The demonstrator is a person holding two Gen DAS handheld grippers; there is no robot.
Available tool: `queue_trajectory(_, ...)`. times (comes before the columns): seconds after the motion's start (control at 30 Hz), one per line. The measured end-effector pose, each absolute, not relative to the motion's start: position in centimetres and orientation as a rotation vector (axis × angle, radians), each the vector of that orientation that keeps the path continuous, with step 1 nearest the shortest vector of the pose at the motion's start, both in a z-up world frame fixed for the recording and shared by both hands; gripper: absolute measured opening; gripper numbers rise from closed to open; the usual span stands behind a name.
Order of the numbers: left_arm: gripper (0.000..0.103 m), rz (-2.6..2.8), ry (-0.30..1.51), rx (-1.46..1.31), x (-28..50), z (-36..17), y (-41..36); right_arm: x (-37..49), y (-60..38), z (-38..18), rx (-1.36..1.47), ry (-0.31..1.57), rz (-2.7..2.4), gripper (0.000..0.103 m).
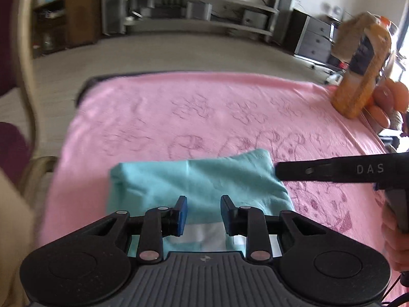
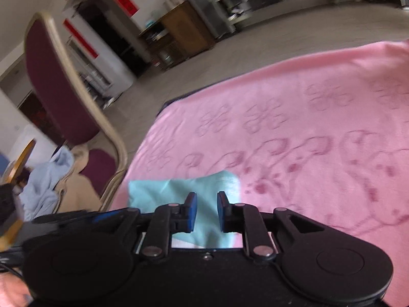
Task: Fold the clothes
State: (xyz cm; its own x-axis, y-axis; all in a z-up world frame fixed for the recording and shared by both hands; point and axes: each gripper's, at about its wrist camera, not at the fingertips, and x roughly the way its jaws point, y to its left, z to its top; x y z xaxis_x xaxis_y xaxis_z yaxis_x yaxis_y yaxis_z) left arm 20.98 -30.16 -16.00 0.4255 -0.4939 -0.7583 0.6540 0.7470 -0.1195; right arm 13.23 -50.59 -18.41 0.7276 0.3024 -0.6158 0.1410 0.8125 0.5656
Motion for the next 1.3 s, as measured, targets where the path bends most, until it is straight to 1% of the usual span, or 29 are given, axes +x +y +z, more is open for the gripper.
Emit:
queue_trajectory(0.03,0.021,-0.730,0.874,0.203,21.5,-16.5,-30.2,13.8,-50.4,-18.8,0.642,0.774,0.117,0.017)
queue_trajectory(0.17,0.022,-0.650,0.876,0.112,24.0,-17.7,-29.4,16.1,-50.6,-21.5,0.745,0.812,0.160,0.017)
queue_trajectory(0.23,0.015,-0.564,0.886,0.023,25.2,-18.3,-28.2,16.4,-51.3,-22.6,0.805,0.790,0.137,0.008)
queue_trajectory(0.33,0.012,-0.515,0.911,-0.087,26.0,-18.7,-26.9,15.4,-53.2,-23.4,0.888,0.694,0.016,0.002)
queue_trajectory(0.37,0.012,-0.490,0.908,-0.088,25.9,-18.3,-26.9,14.9,-53.6,-23.3,0.882,0.674,-0.041,0.002)
queue_trajectory(0.4,0.009,-0.471,0.897,-0.073,25.5,-17.7,-27.0,14.4,-53.8,-23.0,0.853,0.666,-0.105,0.007)
queue_trajectory(0.47,0.009,-0.477,0.881,-0.030,24.6,-16.1,-27.4,13.3,-54.0,-22.0,0.797,0.657,-0.140,0.011)
queue_trajectory(0.5,0.010,-0.500,0.895,-0.004,24.0,-15.5,-27.7,12.9,-54.1,-21.5,0.797,0.664,-0.119,0.015)
queue_trajectory(0.6,0.012,-0.587,0.970,0.065,21.5,-14.0,-28.3,11.7,-54.3,-20.5,0.790,0.688,-0.083,0.020)
queue_trajectory(0.7,0.016,-0.712,1.029,0.171,17.8,-13.6,-28.6,11.2,-54.7,-20.1,0.828,0.708,-0.075,0.025)
queue_trajectory(0.8,0.016,-0.779,1.053,0.273,15.4,-14.7,-28.7,11.8,-54.7,-20.6,0.902,0.725,-0.073,0.026)
queue_trajectory(0.9,0.016,-0.801,1.087,0.332,15.0,-16.4,-28.7,13.2,-54.5,-21.3,0.915,0.770,-0.081,0.026)
queue_trajectory(1.03,0.016,-0.840,1.083,0.350,15.0,-16.4,-28.4,14.2,-53.9,-21.9,0.934,0.790,-0.062,0.026)
queue_trajectory(1.07,0.016,-0.847,1.080,0.356,14.9,-16.4,-28.3,14.5,-53.8,-22.1,0.936,0.795,-0.061,0.020)
queue_trajectory(1.1,0.016,-0.851,1.076,0.360,14.9,-16.5,-28.3,14.7,-53.4,-21.9,0.906,0.795,-0.067,0.004)
queue_trajectory(1.23,0.016,-0.859,1.064,0.376,14.6,-16.5,-28.4,15.1,-50.7,-20.0,0.656,0.719,-0.081,0.003)
queue_trajectory(1.3,0.016,-0.858,1.064,0.372,14.9,-16.5,-28.5,15.6,-49.8,-19.9,0.574,0.738,-0.095,0.003)
